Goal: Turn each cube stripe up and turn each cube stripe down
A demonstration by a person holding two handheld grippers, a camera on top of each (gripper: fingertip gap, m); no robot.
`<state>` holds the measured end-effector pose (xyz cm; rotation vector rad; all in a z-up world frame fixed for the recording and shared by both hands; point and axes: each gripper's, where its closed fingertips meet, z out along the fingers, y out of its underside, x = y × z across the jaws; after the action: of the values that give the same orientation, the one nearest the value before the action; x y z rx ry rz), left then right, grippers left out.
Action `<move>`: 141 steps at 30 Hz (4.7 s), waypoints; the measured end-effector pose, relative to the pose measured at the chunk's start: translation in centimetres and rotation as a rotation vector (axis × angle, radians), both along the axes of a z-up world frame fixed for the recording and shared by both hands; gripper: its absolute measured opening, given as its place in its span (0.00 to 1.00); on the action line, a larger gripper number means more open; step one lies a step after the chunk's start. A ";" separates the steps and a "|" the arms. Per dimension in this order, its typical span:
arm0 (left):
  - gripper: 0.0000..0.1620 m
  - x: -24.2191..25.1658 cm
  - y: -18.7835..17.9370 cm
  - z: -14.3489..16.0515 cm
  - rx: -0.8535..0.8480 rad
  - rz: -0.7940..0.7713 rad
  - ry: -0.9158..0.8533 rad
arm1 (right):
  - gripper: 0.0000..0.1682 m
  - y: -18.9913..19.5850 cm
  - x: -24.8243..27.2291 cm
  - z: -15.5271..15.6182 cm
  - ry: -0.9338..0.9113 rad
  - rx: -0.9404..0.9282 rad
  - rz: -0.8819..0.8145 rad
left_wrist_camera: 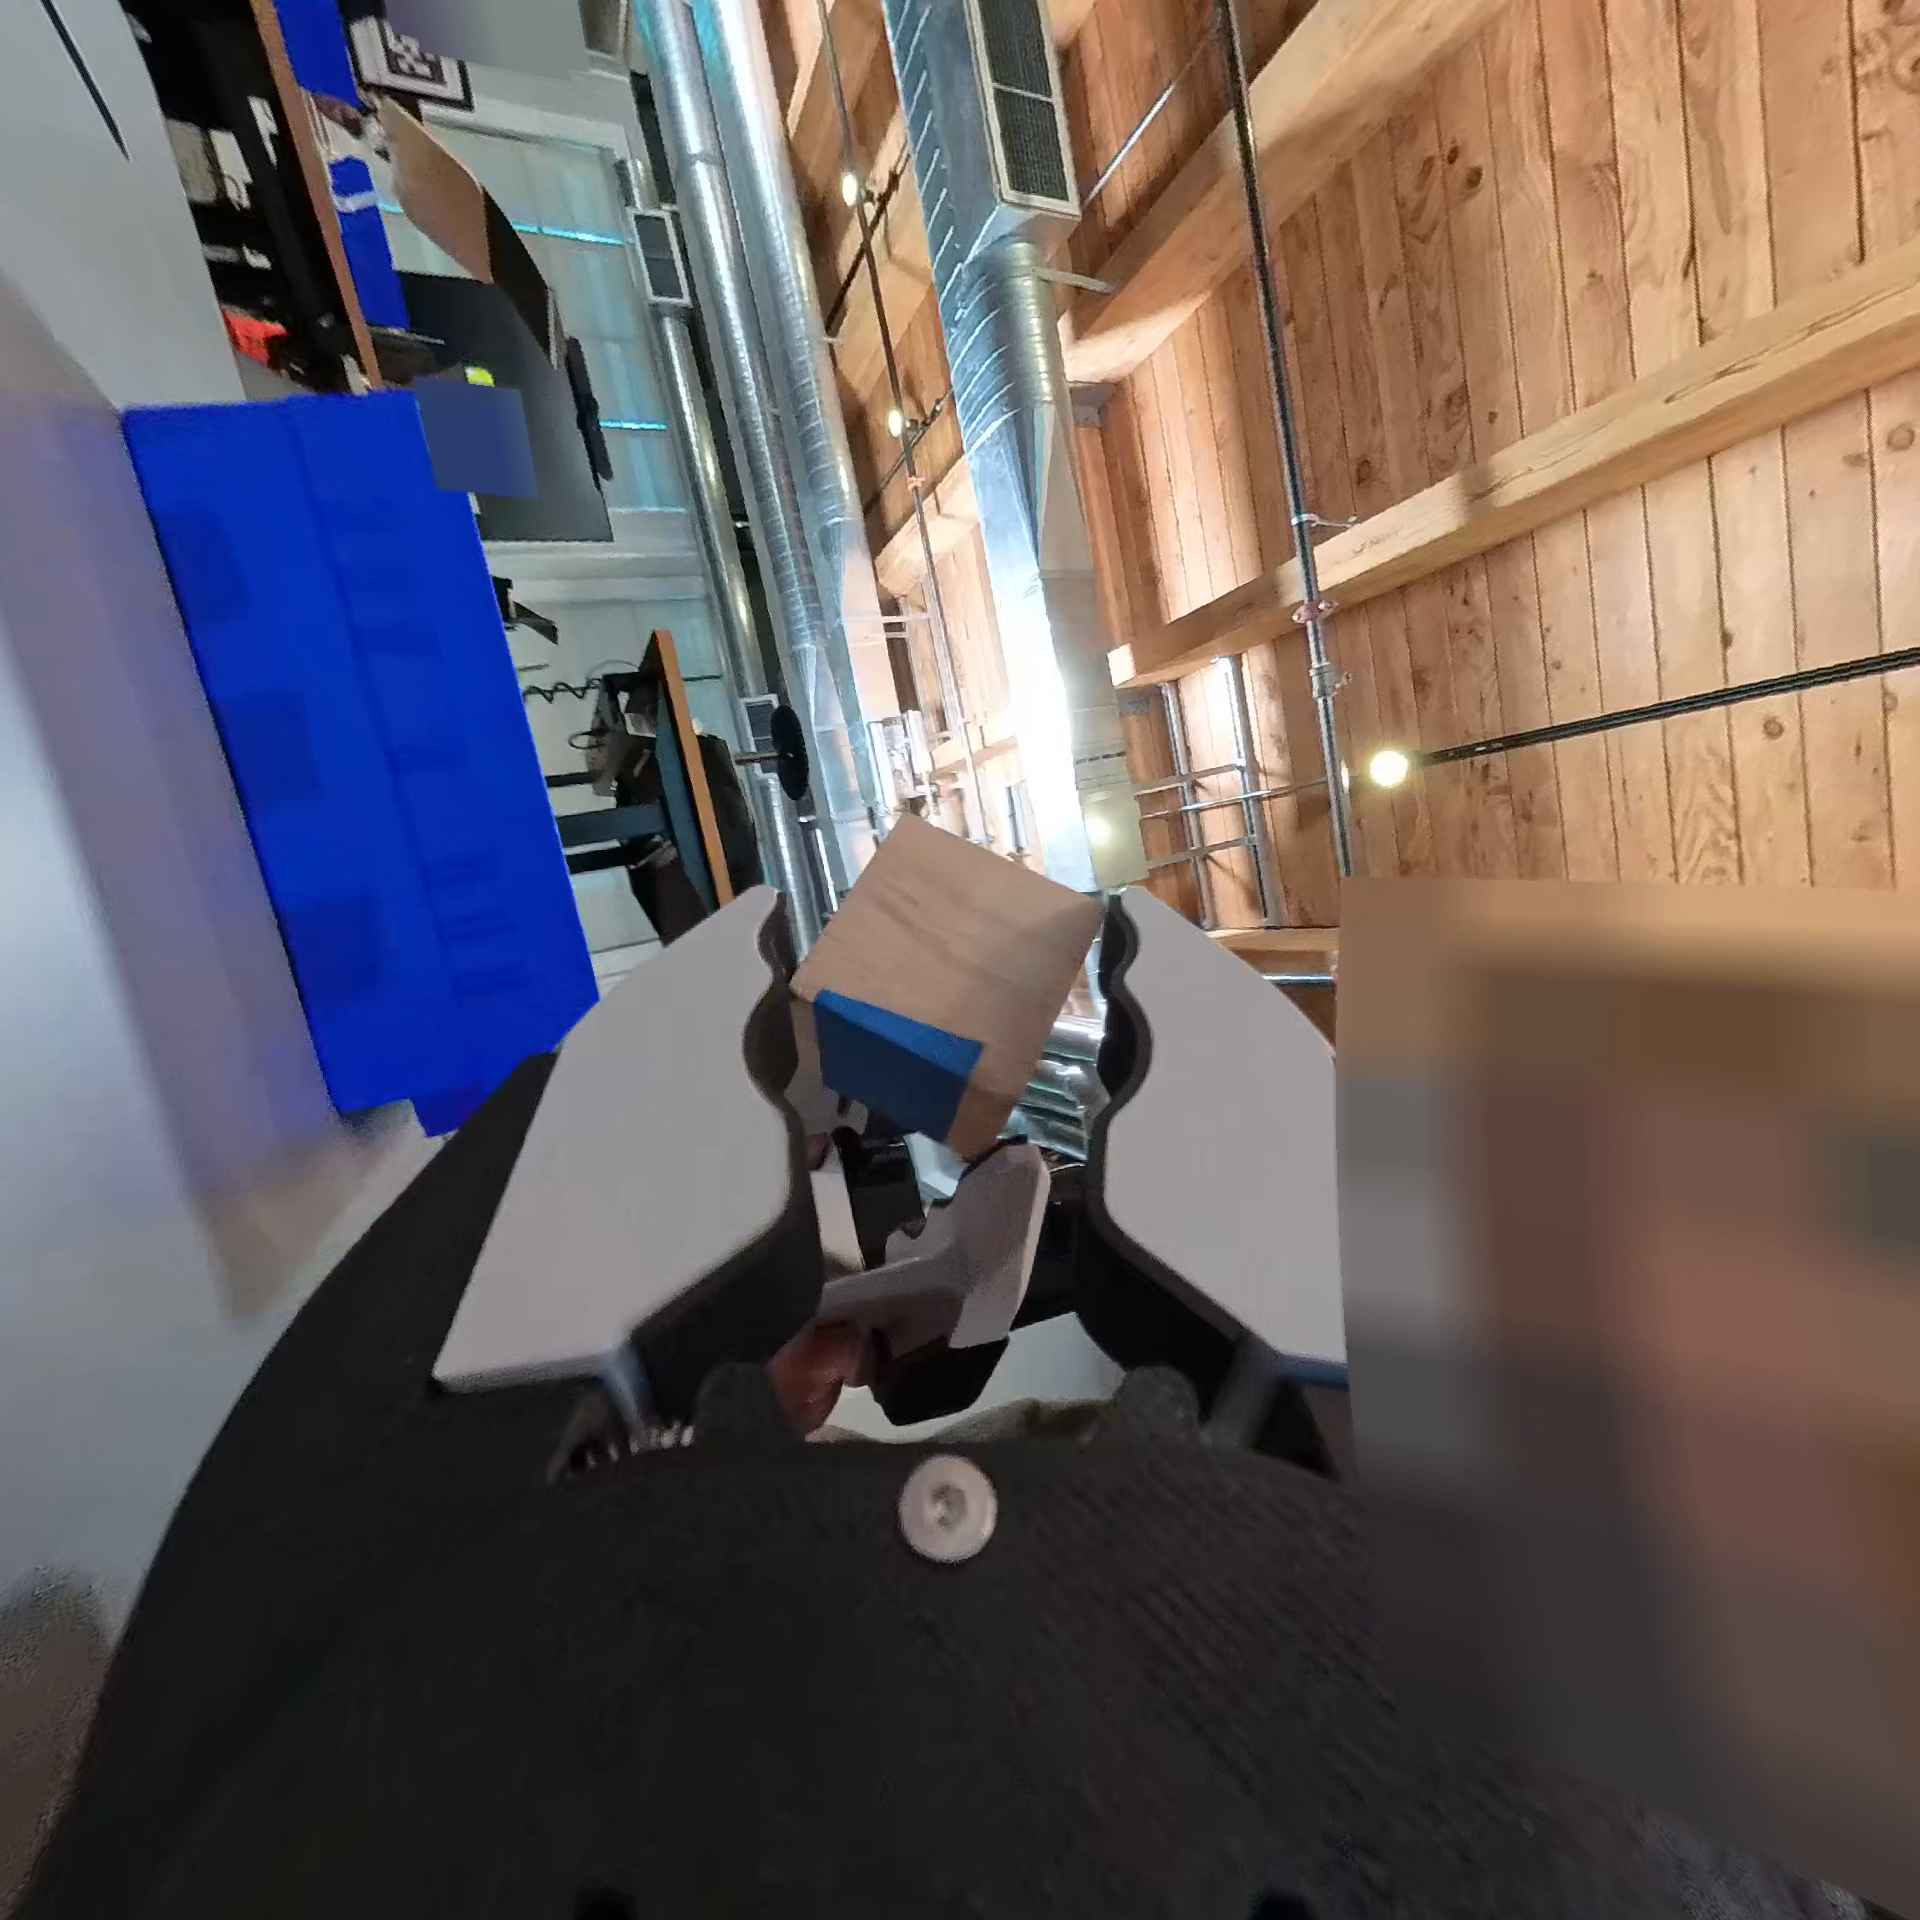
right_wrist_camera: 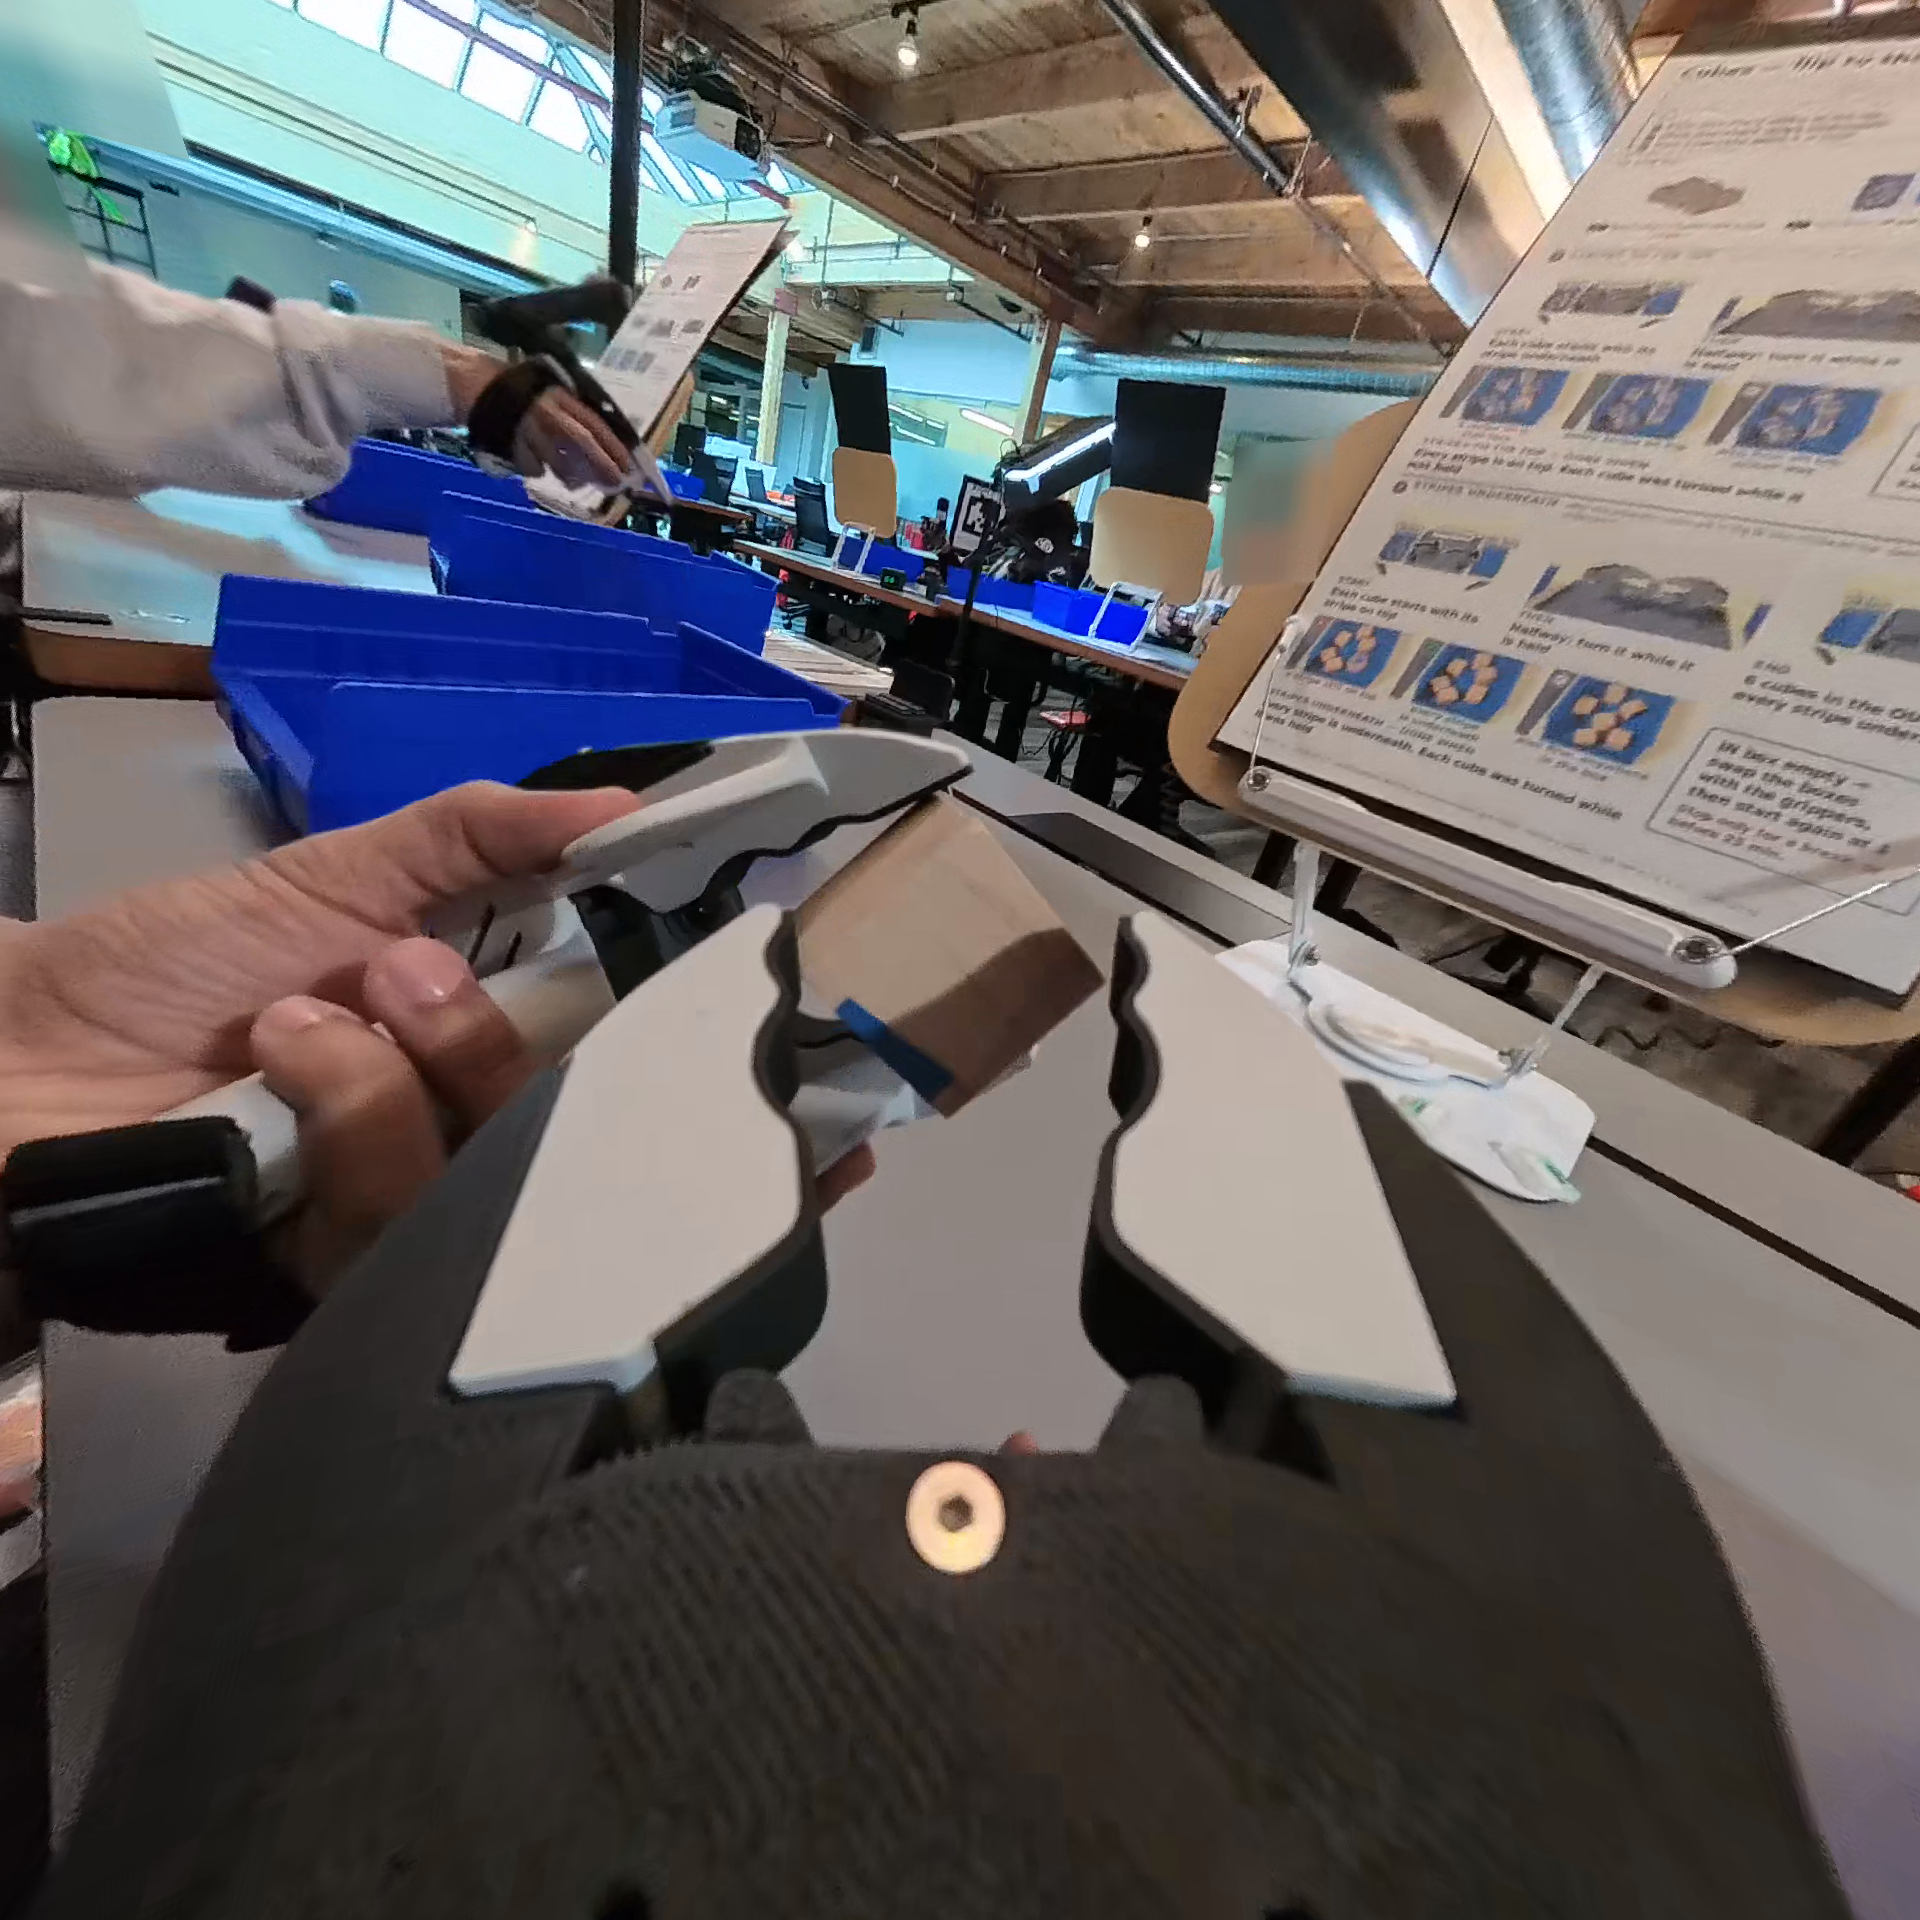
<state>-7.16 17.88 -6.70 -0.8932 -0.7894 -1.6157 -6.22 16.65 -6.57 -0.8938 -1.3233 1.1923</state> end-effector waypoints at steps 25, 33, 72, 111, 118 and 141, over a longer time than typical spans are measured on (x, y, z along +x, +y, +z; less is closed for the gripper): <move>0.33 0.9 -0.2 0.2 0.025 -0.031 -0.039 | 0.31 0.2 -0.2 -0.8 -0.026 0.037 -0.009; 0.30 1.3 -0.6 0.7 0.091 -0.095 -0.066 | 0.29 0.2 0.5 0.2 -0.033 -0.007 0.100; 0.30 3.7 0.6 -1.4 0.021 -0.214 0.038 | 0.28 36.3 14.5 -12.3 -0.870 -0.768 -0.742; 0.29 -43.9 -27.2 -11.8 -1.726 0.667 1.116 | 0.35 4.6 3.8 -4.6 -0.502 -0.243 -0.191; 0.28 -34.7 -17.2 8.5 -0.601 0.825 0.863 | 0.31 4.4 3.5 -4.5 -0.446 -0.292 -0.158; 0.29 2.5 -0.1 -0.3 -0.016 -0.198 0.061 | 0.27 0.9 0.8 -1.0 -0.112 0.000 0.009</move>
<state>-4.68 17.80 -6.99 -1.0537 -0.6899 -1.7469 -5.44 17.59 -7.57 -0.9667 -1.4181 1.1635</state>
